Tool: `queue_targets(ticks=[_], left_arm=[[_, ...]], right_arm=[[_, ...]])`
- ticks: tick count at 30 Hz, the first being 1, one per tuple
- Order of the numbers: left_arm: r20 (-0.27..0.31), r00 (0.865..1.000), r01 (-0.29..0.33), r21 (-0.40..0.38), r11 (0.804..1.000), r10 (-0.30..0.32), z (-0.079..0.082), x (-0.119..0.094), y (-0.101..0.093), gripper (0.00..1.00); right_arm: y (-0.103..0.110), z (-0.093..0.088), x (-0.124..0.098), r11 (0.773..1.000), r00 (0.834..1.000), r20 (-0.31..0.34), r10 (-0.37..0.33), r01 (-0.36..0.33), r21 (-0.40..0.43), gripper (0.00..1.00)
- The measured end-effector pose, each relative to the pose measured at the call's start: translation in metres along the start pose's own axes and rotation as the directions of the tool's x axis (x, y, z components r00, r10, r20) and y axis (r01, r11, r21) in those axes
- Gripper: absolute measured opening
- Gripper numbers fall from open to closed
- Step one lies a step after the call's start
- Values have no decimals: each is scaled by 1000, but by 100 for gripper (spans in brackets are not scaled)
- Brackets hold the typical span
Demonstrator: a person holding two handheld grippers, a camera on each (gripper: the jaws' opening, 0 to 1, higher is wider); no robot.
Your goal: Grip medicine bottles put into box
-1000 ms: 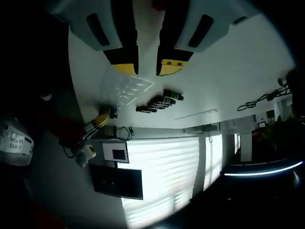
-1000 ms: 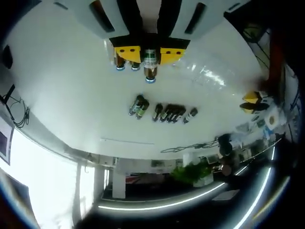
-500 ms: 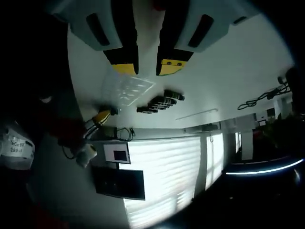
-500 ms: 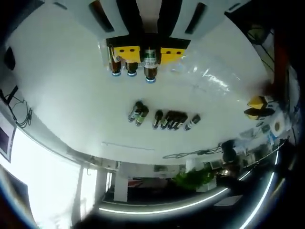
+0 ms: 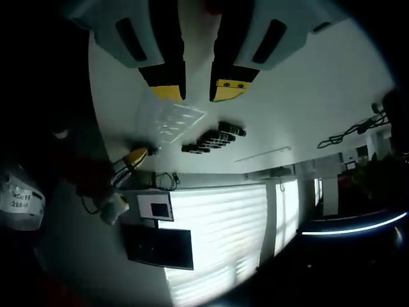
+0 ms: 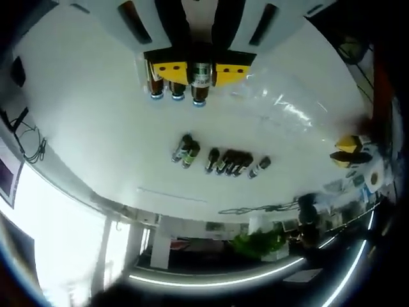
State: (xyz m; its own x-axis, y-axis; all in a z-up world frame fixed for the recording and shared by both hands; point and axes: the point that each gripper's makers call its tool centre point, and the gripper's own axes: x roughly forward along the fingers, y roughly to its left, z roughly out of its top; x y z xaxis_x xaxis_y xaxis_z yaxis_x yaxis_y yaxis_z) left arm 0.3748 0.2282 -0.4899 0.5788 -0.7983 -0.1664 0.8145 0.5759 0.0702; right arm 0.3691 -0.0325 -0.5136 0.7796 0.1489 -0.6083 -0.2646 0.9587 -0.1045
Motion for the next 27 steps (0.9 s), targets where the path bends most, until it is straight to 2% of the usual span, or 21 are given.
queue_targets(ticks=[2, 9, 12, 20, 25, 27], left_arm=[[0, 1000, 0, 0, 1000, 0, 0, 0, 0, 9], [-3, 1000, 1, -13, 1000, -1, 0, 0, 1, 9], [0, 1000, -1, -17, 1000, 1, 0, 0, 1, 9], [-10, 1000, -6, -6, 1000, 6, -2, 1, 1, 9], [-11, 1000, -7, -4, 1000, 7, -2, 0, 2, 9], [-15, 1000, -10, 1, 1000, 10, -2, 1, 2, 9]], right_arm=[[0, 1, -1, 1000, 1000, 0, 3, -3, 0, 9], [-4, 11, -10, 1000, 998, 60, 27, -27, -1, 8], [-4, 14, -15, 998, 995, 73, 63, -63, -3, 6], [-8, 3, -17, 996, 995, 51, 84, -83, -9, 5], [-2, 0, -16, 990, 989, 50, 135, -137, 19, 3], [-3, 0, -14, 990, 989, 52, 137, -138, 23, 2]])
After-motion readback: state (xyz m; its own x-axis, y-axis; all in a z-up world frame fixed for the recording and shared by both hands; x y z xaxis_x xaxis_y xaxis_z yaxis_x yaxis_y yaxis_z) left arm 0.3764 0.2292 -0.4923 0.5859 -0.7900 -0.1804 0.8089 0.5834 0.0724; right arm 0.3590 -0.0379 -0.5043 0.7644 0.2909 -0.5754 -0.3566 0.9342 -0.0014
